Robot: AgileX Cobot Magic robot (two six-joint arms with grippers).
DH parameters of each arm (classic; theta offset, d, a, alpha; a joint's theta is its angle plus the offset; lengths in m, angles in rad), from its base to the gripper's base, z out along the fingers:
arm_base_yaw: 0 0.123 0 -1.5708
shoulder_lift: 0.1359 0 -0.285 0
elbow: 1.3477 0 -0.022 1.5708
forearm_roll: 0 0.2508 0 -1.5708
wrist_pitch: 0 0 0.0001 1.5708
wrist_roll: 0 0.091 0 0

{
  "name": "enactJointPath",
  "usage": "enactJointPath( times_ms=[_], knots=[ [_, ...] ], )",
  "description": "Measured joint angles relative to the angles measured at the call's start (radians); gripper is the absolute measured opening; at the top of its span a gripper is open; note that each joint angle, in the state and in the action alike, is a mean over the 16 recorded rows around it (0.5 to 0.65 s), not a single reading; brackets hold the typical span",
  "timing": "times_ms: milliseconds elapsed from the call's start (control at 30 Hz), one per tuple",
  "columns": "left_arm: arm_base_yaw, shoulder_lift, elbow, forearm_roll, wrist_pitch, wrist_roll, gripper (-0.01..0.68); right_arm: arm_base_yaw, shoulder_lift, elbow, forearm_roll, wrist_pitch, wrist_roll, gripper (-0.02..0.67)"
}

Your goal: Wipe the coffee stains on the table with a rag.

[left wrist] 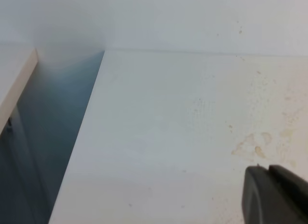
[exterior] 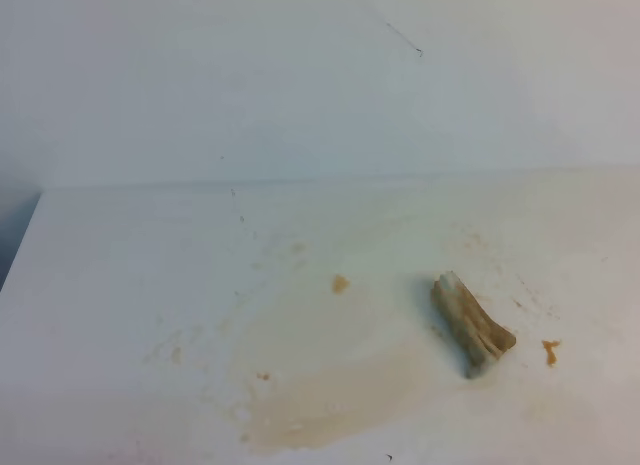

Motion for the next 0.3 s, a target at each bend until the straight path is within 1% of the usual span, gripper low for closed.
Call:
enactJointPath(
  times_ms=[300],
  knots=[
    [0.0,0.001,0.0,0.0,0.0,0.0,0.0,0.0,0.0,0.0,0.0,0.0,0.0,-0.002]
  ],
)
